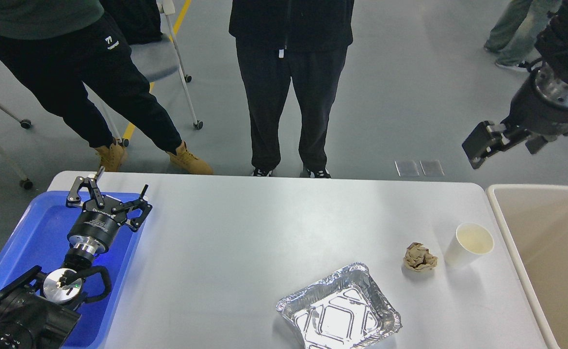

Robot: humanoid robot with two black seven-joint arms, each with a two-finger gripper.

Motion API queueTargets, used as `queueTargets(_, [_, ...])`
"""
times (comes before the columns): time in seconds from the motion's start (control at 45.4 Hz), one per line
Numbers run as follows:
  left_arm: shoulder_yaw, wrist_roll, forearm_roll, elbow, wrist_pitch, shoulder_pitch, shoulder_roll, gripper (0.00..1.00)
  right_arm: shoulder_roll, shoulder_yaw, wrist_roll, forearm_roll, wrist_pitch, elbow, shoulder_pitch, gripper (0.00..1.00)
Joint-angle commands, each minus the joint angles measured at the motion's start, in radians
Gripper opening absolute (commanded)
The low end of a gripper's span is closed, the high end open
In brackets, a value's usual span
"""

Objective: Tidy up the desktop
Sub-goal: 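Raise the right gripper and swing it over the beige bin, then lower the right gripper toward the white paper cup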

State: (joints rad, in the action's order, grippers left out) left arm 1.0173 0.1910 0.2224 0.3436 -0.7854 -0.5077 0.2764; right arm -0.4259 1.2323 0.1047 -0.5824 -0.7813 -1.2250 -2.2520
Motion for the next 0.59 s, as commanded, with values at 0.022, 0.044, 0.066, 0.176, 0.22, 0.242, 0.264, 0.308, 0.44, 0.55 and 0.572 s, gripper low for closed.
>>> queueTargets(0.022, [0.001, 0.001, 0.000, 0.000, 0.000, 0.000, 0.000, 1.00, -0.010, -0.019, 0.001, -0.054, -0.004, 0.094, 0.146, 1.00])
queueTargets(0.044, [0.000, 0.001, 0.000, 0.000, 0.000, 0.000, 0.000, 1.00, -0.010, -0.024, 0.001, -0.060, -0.004, 0.104, 0.157, 1.00])
queueTargets(0.066, [0.001, 0.001, 0.000, 0.000, 0.000, 0.000, 0.000, 1.00, -0.010, -0.028, 0.001, -0.062, -0.004, 0.114, 0.170, 1.00])
queueTargets(0.176, [0.000, 0.001, 0.002, 0.000, 0.000, 0.000, 0.000, 1.00, -0.011, -0.057, 0.001, -0.063, -0.004, 0.173, 0.252, 1.00])
queueTargets(0.22, [0.000, 0.001, 0.002, 0.000, 0.000, 0.000, 0.000, 1.00, -0.011, -0.066, 0.001, -0.065, -0.004, 0.194, 0.285, 1.00])
queueTargets(0.242, [0.000, 0.001, 0.002, 0.000, 0.000, 0.000, 0.000, 1.00, -0.013, -0.070, 0.001, -0.065, -0.004, 0.205, 0.301, 1.00])
queueTargets(0.264, [0.000, 0.001, 0.002, 0.000, 0.000, 0.000, 0.000, 1.00, -0.014, -0.070, 0.001, -0.065, 0.000, 0.216, 0.314, 1.00])
queueTargets(0.308, [0.000, 0.001, 0.002, 0.000, 0.000, 0.000, 0.000, 1.00, -0.016, -0.070, 0.001, -0.065, 0.022, 0.232, 0.341, 1.00])
queueTargets(0.44, [0.000, 0.001, 0.002, 0.000, 0.000, 0.000, 0.000, 1.00, -0.016, -0.071, 0.000, -0.079, 0.074, 0.265, 0.422, 1.00])
queueTargets(0.55, [0.001, 0.002, 0.002, 0.000, 0.000, 0.000, 0.000, 1.00, -0.016, -0.096, 0.000, -0.089, 0.115, 0.308, 0.503, 1.00])
queueTargets(0.572, [0.001, 0.001, 0.002, 0.000, 0.000, 0.000, 0.000, 1.00, -0.016, -0.108, 0.000, -0.091, 0.125, 0.315, 0.522, 1.00])
